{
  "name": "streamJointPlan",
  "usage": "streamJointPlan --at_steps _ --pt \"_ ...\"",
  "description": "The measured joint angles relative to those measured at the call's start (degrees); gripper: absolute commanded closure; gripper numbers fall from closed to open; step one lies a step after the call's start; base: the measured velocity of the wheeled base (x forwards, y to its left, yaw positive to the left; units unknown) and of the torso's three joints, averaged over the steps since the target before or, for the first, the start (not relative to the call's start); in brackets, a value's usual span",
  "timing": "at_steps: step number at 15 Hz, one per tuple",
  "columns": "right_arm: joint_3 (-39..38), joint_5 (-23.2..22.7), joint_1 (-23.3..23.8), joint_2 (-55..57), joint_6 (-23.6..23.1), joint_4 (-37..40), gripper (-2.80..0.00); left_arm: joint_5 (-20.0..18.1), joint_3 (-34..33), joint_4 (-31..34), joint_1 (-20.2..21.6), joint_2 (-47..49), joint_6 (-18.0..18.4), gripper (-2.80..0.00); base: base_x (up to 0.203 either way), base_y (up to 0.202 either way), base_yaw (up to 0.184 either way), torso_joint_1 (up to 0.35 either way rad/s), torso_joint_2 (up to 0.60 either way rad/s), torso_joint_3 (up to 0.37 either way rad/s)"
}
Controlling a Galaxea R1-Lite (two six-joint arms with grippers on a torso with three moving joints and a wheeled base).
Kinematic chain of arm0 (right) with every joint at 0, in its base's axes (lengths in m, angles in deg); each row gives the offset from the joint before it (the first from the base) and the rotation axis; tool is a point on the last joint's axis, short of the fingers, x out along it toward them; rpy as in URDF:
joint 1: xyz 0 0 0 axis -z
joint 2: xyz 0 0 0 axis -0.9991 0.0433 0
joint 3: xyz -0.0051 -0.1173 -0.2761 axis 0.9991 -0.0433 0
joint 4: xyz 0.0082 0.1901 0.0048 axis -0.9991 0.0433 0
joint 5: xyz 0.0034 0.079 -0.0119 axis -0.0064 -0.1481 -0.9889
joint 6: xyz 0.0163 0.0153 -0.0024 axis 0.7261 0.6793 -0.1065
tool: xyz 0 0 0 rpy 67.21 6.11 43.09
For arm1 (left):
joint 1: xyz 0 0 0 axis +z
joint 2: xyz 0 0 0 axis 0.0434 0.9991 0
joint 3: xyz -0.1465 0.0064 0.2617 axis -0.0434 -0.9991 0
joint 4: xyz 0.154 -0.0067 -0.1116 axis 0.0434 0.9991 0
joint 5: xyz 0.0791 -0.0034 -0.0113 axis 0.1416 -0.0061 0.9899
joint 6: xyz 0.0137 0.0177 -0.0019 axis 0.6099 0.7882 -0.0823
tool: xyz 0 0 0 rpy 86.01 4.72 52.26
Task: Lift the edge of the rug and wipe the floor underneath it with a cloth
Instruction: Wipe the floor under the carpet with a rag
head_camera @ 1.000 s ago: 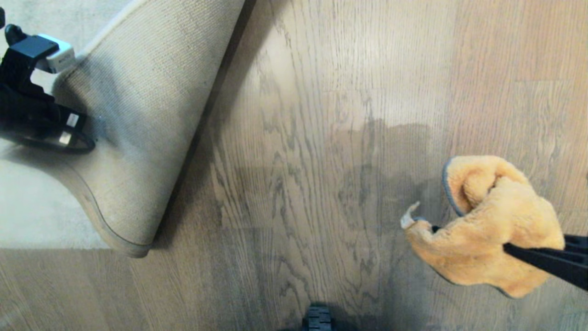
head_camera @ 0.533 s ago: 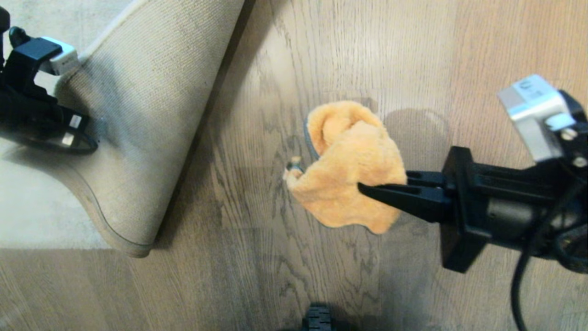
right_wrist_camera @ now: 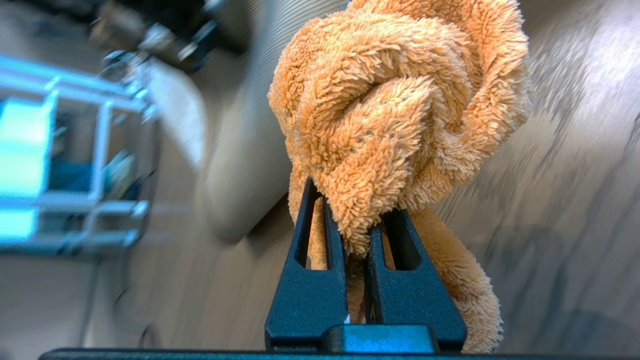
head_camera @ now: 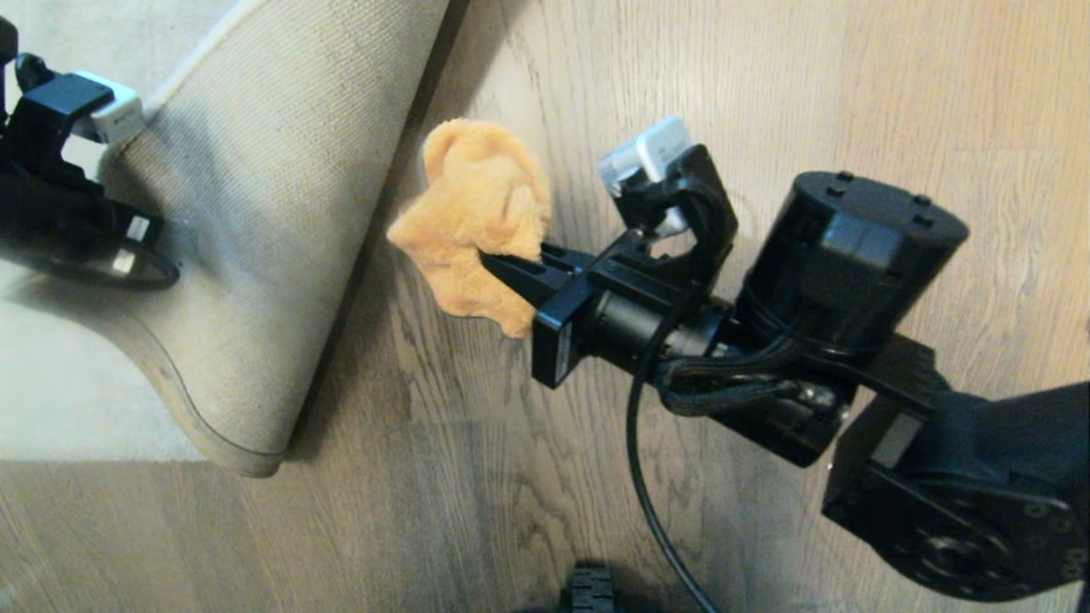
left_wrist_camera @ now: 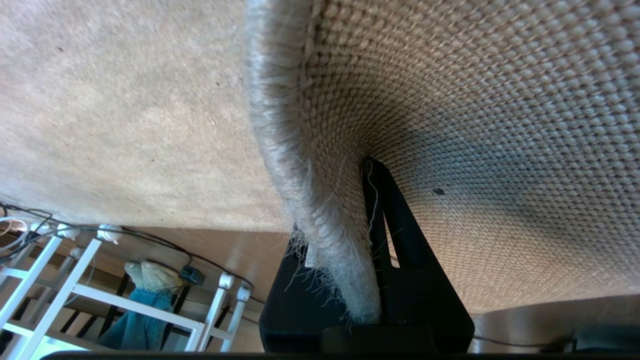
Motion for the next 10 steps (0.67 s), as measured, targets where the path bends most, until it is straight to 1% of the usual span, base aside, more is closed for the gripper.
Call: streamJointPlan --at_steps 4,7,10 --pt "11.2 6.8 -1.8 9.4 0.1 -5.1 0.0 0.1 -2.4 -0.1 -0.7 -1.2 0.1 0.0 0.0 0.0 0.0 0.0 0.0 0.0" --pt "18.3 9.0 -2.2 15.5 0.0 -5.8 0.0 0.1 -2.8 -0.1 -0.9 -1.6 0.2 0.0 0.0 0.0 0.0 0.0 0.0 0.0" --pt "22.1 10.8 -2.3 19.9 -0.1 -6.0 0.0 0.1 -2.9 0.0 -0.9 -1.9 0.2 0.0 0.0 0.0 0.0 0.0 0.0 0.0"
